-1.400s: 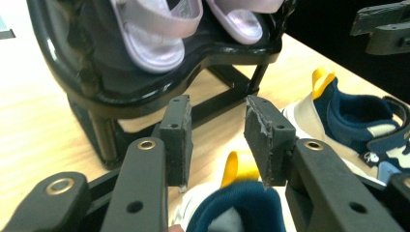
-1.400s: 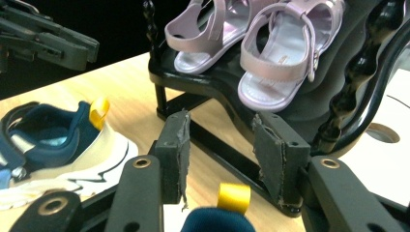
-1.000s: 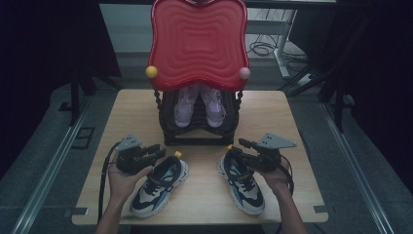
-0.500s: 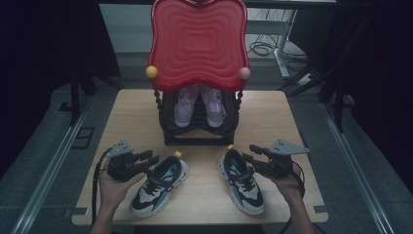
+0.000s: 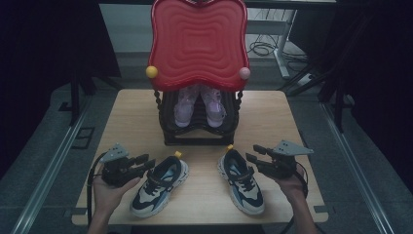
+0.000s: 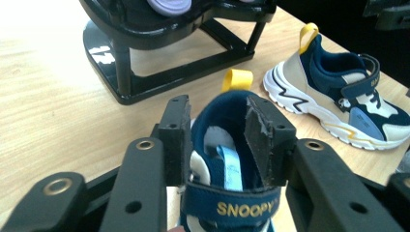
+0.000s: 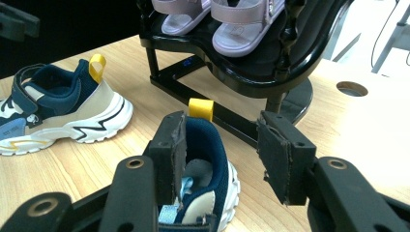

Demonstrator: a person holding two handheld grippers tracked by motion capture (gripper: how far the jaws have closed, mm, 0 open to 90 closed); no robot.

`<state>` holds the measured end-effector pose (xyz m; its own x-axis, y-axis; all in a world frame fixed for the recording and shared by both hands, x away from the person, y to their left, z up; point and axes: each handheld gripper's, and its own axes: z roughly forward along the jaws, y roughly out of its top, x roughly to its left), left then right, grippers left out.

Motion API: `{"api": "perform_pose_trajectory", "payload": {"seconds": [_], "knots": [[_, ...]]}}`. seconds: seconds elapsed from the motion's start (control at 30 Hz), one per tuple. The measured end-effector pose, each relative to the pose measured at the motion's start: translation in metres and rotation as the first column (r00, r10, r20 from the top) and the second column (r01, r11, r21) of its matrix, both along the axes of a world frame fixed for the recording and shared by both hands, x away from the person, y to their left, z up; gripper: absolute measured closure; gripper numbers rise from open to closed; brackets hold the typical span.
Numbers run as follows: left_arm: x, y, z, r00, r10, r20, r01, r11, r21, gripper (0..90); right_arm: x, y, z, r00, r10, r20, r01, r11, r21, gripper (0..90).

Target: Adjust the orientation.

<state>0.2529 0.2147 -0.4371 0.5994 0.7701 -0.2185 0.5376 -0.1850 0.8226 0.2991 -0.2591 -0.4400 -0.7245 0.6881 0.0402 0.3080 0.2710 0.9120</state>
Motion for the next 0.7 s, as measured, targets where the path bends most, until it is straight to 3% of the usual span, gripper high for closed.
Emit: {"api": "perform_pose_trajectory", "payload": {"seconds": [0.13, 0.37, 0.7], "knots": [[-0.005, -0.001, 0.000, 0.9997, -0.023, -0.011, 0.024, 0.9996, 0.016, 68.0, -0.003, -0.003, 0.000, 1.0000, -0.009, -0.002, 0.009, 1.000, 0.001, 53.3], [-0.012, 0.004, -0.002, 1.0000, -0.004, 0.003, 0.004, 0.9999, 0.017, 84.3, -0.002, -0.004, -0.002, 0.9998, -0.018, -0.010, 0.018, 1.000, 0.000, 52.7], [-0.024, -0.005, -0.010, 0.9978, -0.057, -0.033, 0.058, 0.9978, 0.034, 89.6, -0.003, -0.005, -0.003, 0.9993, -0.033, -0.020, 0.033, 0.999, 0.004, 52.7]]}}
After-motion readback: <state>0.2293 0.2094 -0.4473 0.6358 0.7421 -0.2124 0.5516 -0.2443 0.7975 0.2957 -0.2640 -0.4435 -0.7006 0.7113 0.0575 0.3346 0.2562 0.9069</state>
